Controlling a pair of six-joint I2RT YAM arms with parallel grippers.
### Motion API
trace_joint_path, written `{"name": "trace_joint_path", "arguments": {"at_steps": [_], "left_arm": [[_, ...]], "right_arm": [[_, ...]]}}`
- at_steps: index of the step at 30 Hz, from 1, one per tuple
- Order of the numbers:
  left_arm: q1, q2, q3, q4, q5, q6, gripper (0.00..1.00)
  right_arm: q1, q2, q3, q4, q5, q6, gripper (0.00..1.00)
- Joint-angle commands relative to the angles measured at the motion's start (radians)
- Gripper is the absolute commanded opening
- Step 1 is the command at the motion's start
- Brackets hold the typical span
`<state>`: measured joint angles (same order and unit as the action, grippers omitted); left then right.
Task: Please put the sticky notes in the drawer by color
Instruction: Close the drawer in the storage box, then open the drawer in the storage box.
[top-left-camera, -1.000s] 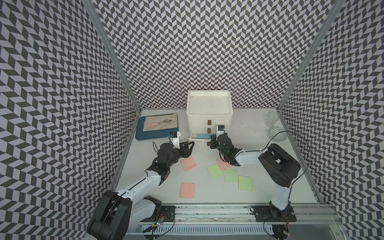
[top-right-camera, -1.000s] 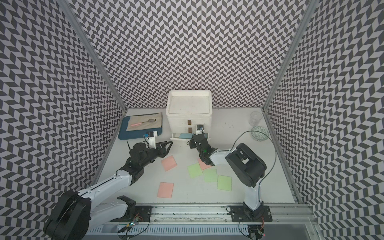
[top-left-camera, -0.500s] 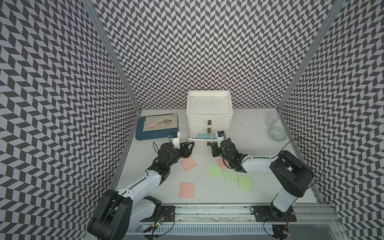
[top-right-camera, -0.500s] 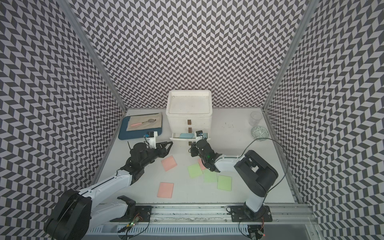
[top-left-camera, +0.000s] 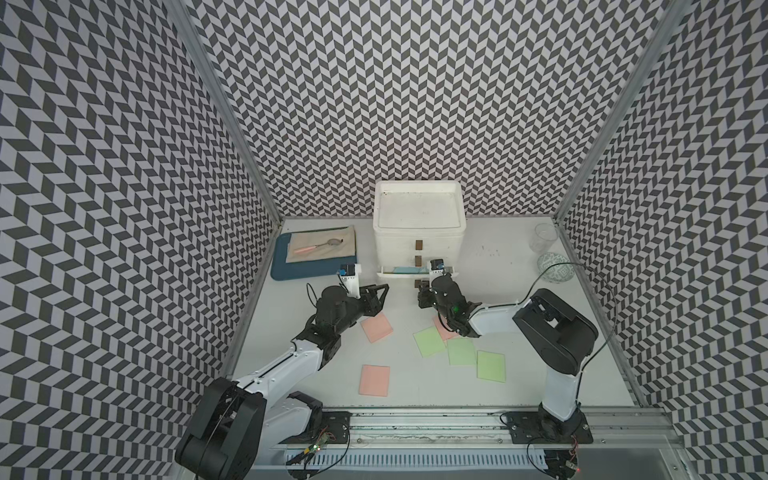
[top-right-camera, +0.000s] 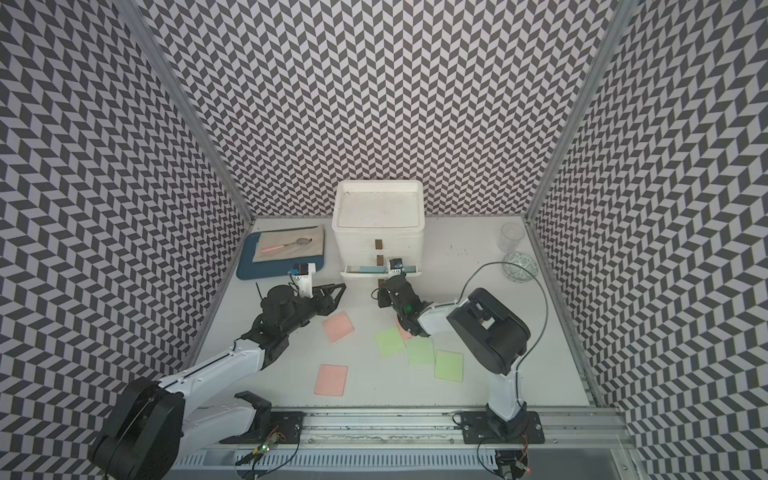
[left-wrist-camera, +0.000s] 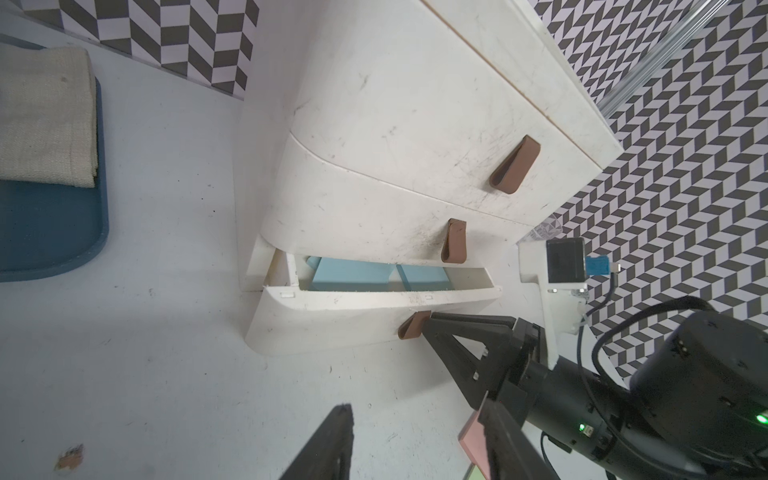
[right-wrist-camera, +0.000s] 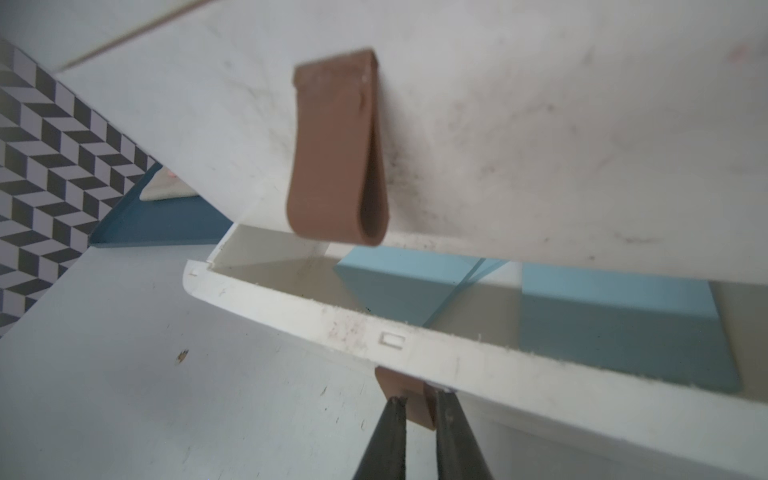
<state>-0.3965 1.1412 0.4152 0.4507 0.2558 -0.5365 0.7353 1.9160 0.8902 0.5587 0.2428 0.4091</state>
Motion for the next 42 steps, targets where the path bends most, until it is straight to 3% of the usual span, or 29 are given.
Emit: {"name": "trace_joint_path", "arguments": {"at_steps": [1, 7, 11, 15, 19, 24, 26, 33, 42], "left_arm": [[0.004, 0.006, 0.000, 0.004, -0.005, 0.018, 0.54], [0.002, 0.017, 0.003, 0.009, -0.002, 0.016, 0.54], [0.003, 0.023, 0.006, 0.011, 0.003, 0.015, 0.54], [0.002, 0.024, 0.007, 0.009, 0.001, 0.017, 0.54], [0.004, 0.019, 0.008, 0.006, -0.001, 0.015, 0.54], [0.008, 0.029, 0.010, 0.008, 0.000, 0.007, 0.54], [0.010, 0.039, 0.010, 0.016, 0.016, -0.001, 0.54], [0.022, 0.061, 0.017, 0.022, 0.055, -0.013, 0.54], [0.050, 0.069, 0.013, 0.037, 0.099, -0.033, 0.54]], "right_arm": [[-0.016, 0.038, 0.033, 0.098, 0.072, 0.012, 0.18], [-0.028, 0.088, 0.043, 0.179, 0.119, 0.011, 0.18], [-0.030, 0.123, -0.007, 0.335, 0.155, 0.009, 0.18], [-0.031, 0.092, -0.044, 0.388, 0.152, 0.004, 0.20], [-0.029, 0.006, -0.065, 0.305, 0.034, 0.011, 0.24], [-0.027, -0.116, -0.120, 0.269, -0.111, 0.078, 0.46], [-0.028, -0.137, -0.100, 0.213, -0.171, 0.102, 0.50], [-0.043, -0.119, -0.070, 0.259, -0.296, 0.234, 0.55], [-0.091, -0.056, -0.024, 0.343, -0.353, 0.421, 0.55]]}}
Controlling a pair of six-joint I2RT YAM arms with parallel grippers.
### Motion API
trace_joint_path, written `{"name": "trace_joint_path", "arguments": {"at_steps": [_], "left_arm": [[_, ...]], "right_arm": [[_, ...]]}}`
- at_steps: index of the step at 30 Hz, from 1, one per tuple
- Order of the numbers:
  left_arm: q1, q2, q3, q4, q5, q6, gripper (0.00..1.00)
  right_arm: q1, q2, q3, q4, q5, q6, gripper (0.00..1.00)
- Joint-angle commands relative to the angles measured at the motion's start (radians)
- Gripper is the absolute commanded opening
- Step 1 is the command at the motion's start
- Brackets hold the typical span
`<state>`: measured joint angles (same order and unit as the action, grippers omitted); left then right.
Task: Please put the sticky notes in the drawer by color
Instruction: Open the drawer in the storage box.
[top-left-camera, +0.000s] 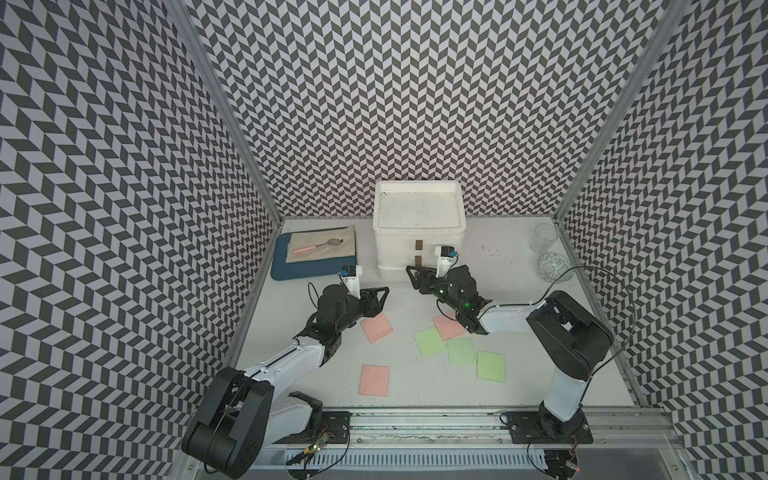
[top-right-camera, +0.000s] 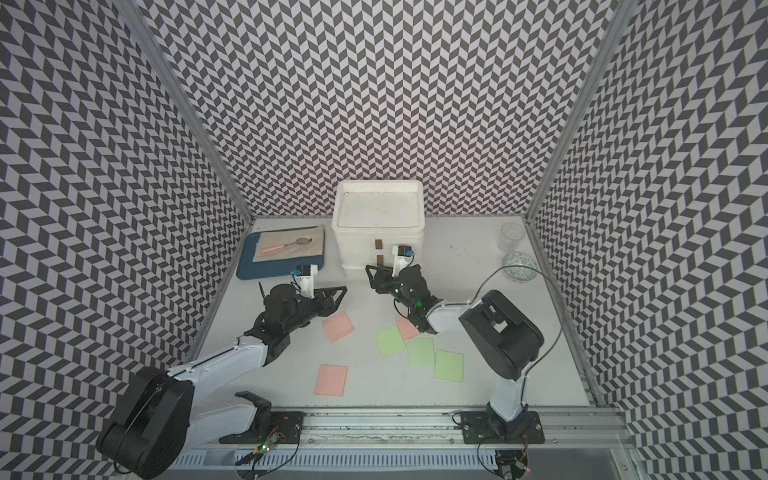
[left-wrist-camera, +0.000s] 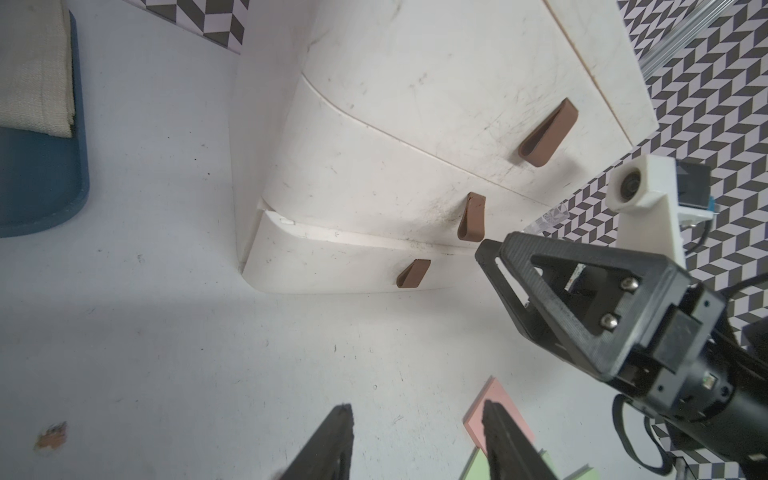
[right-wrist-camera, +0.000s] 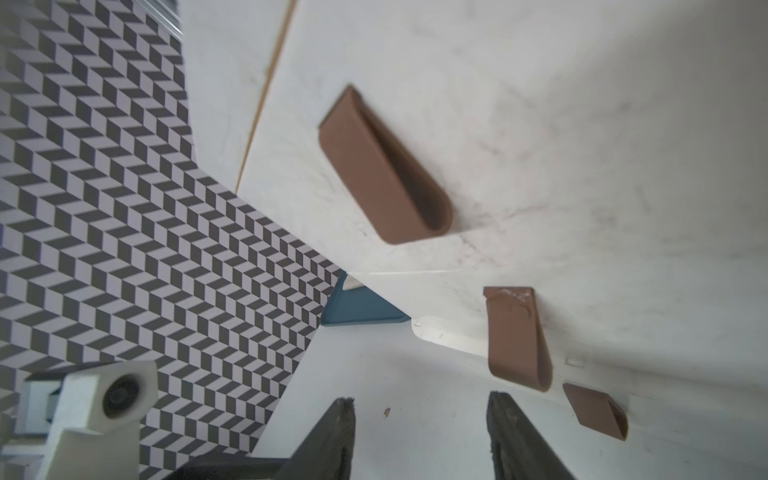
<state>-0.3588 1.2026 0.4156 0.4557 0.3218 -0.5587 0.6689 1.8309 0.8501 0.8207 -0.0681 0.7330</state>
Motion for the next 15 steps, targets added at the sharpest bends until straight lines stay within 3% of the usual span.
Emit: {"name": "trace_joint_path", "arguments": {"at_steps": [1, 15], "left_arm": [[0.018, 0.009, 0.011, 0.036, 0.041, -0.013, 0.54], [0.038, 0.002, -0.003, 0.057, 0.069, -0.033, 0.54]], "right_arm": [[-0.031, 0.034, 0.015, 0.086, -0.047, 0.117, 0.54], [-0.046, 0.081, 0.028, 0.115, -0.039, 0.181, 0.52]]}}
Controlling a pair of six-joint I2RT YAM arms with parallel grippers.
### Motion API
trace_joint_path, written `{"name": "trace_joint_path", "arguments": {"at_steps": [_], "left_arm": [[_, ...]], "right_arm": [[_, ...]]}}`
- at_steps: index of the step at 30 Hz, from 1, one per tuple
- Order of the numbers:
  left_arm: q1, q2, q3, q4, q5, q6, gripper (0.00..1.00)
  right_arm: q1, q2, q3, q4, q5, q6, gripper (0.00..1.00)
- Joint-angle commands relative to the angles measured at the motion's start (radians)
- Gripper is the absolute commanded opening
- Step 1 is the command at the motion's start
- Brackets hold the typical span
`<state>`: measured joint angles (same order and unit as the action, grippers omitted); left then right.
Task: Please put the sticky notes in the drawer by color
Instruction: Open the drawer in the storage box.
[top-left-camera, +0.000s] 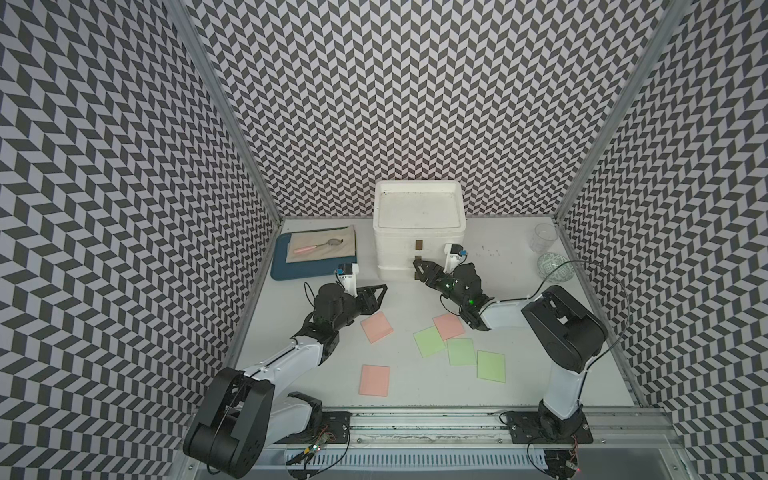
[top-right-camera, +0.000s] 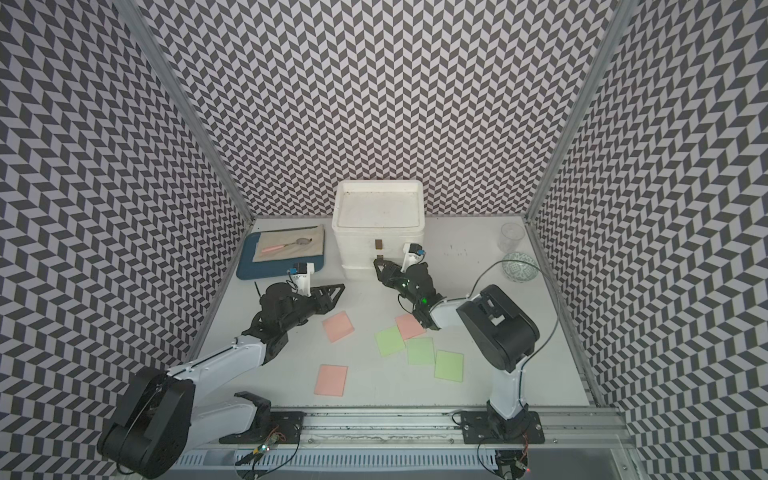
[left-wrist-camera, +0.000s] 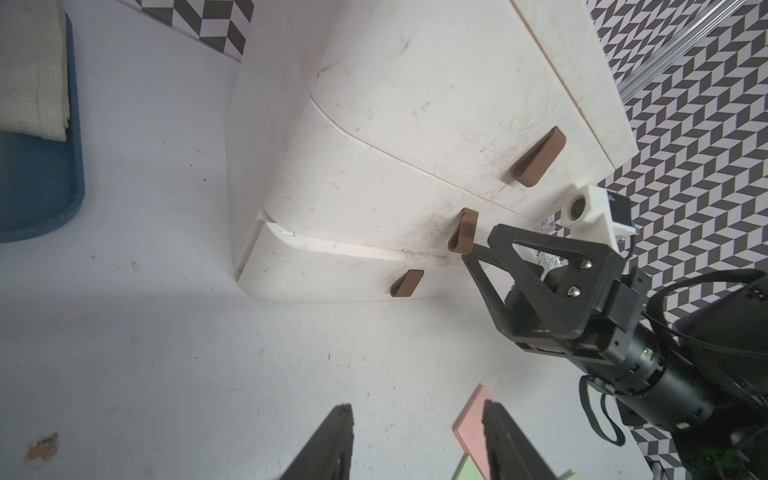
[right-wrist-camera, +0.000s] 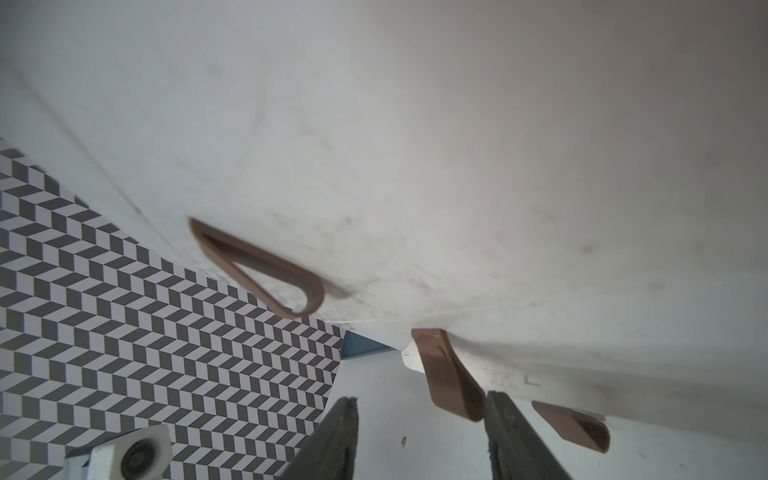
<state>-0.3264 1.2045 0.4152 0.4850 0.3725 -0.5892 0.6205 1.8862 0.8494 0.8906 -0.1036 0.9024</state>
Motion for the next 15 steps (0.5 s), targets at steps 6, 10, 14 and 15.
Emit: {"name": "trace_joint_path", "arguments": {"at_steps": [6, 10, 14, 15], "left_arm": [[0.006, -0.002, -0.003, 0.028, 0.017, -0.001, 0.54], [0.008, -0.002, -0.003, 0.029, 0.017, 0.000, 0.54], [0.006, 0.004, -0.004, 0.034, 0.022, -0.003, 0.54], [0.007, 0.006, -0.004, 0.037, 0.024, -0.003, 0.54]], "right_arm": [[0.001, 0.053, 0.059, 0.050, 0.001, 0.013, 0.45], [-0.004, 0.043, 0.063, 0.041, 0.023, -0.008, 0.26], [-0.005, 0.019, 0.050, 0.028, 0.028, -0.031, 0.09], [-0.005, 0.010, 0.043, 0.024, 0.030, -0.037, 0.04]]}}
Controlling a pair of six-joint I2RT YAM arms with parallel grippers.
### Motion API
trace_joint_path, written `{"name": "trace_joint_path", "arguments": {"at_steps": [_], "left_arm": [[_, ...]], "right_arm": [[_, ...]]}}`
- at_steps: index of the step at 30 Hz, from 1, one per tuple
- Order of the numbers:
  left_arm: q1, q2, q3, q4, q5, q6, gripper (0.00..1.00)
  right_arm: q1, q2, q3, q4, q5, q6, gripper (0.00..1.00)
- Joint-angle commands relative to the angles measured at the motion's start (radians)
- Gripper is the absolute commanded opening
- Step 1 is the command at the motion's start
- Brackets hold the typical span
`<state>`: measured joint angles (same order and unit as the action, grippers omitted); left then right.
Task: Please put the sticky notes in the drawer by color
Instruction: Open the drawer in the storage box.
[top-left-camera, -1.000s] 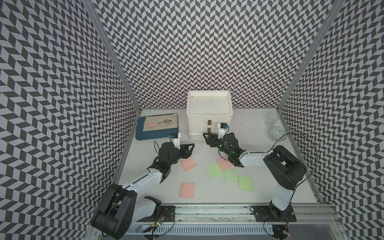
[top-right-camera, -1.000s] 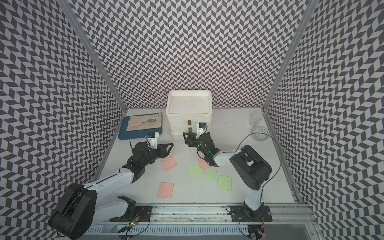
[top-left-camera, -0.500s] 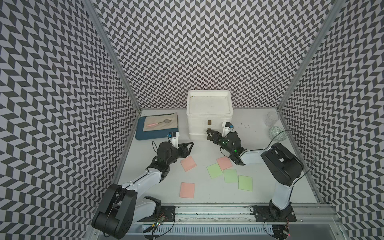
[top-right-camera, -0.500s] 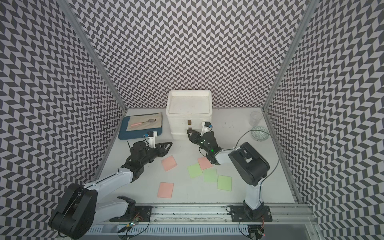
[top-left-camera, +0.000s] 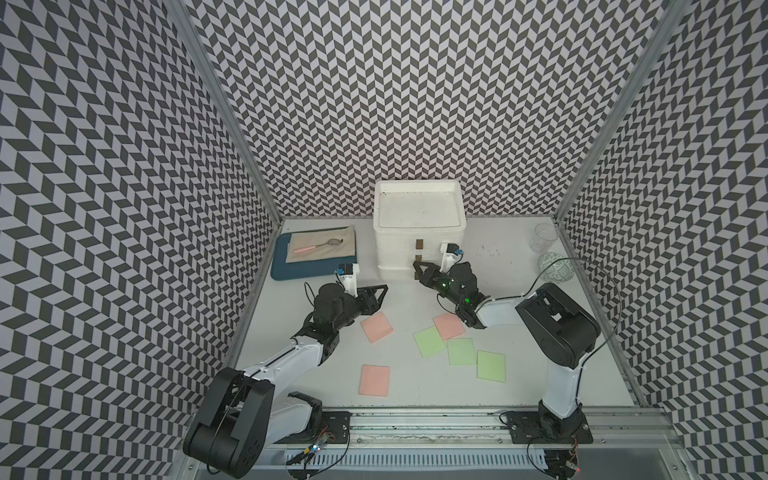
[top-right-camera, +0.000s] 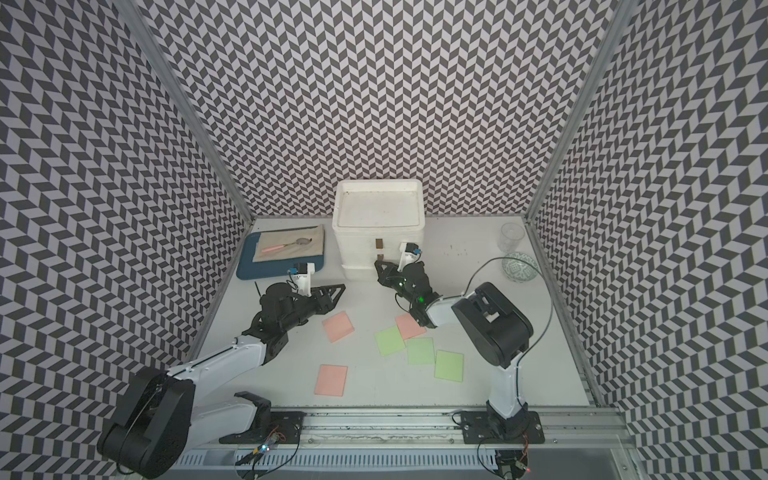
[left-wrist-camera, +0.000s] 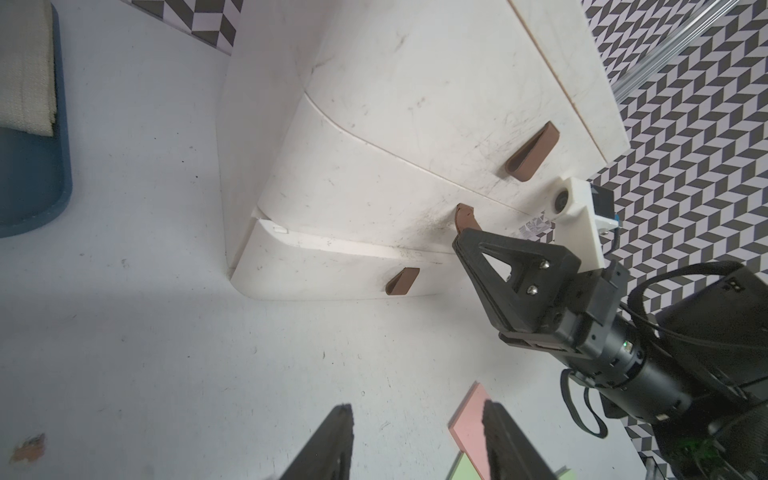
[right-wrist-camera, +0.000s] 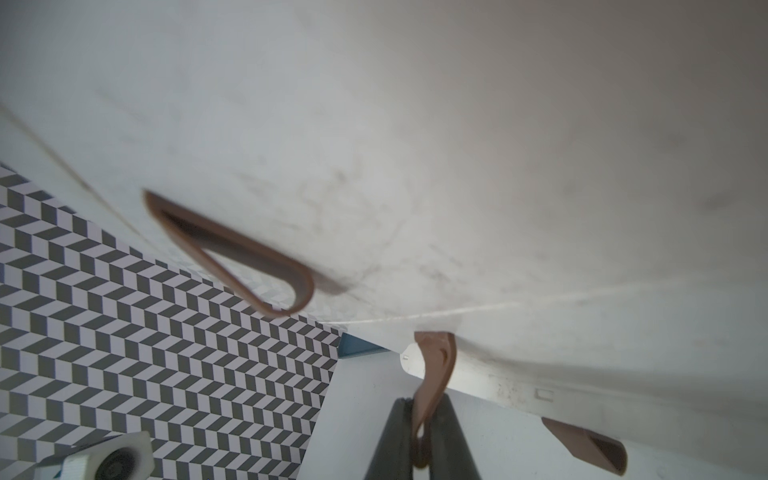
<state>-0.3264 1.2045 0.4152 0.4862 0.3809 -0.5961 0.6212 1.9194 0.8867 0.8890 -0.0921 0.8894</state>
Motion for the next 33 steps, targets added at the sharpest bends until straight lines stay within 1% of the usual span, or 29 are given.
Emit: {"name": "trace_joint_path", "arguments": {"at_steps": [1, 8, 14, 20, 23, 28, 33], "left_arm": [[0.007, 0.008, -0.004, 0.036, 0.017, 0.002, 0.54], [0.007, 0.005, -0.004, 0.035, 0.015, 0.005, 0.54], [0.006, 0.006, -0.006, 0.039, 0.018, 0.004, 0.54], [0.007, -0.009, -0.010, 0.033, 0.012, 0.008, 0.54], [0.006, -0.015, -0.012, 0.031, 0.009, 0.009, 0.54], [0.007, -0.020, -0.016, 0.037, 0.010, 0.007, 0.54], [0.006, -0.020, -0.019, 0.041, 0.015, 0.002, 0.54]], "right_arm": [[-0.006, -0.035, -0.005, 0.025, 0.022, -0.031, 0.00], [-0.002, -0.128, -0.116, 0.024, 0.009, -0.049, 0.00], [0.007, -0.235, -0.234, 0.023, -0.004, -0.046, 0.00], [0.014, -0.365, -0.335, -0.027, 0.008, -0.061, 0.00], [0.049, -0.419, -0.377, -0.056, 0.017, -0.063, 0.00], [0.135, -0.482, -0.424, -0.106, 0.071, -0.078, 0.00], [0.174, -0.537, -0.472, -0.134, 0.127, -0.080, 0.00]]}}
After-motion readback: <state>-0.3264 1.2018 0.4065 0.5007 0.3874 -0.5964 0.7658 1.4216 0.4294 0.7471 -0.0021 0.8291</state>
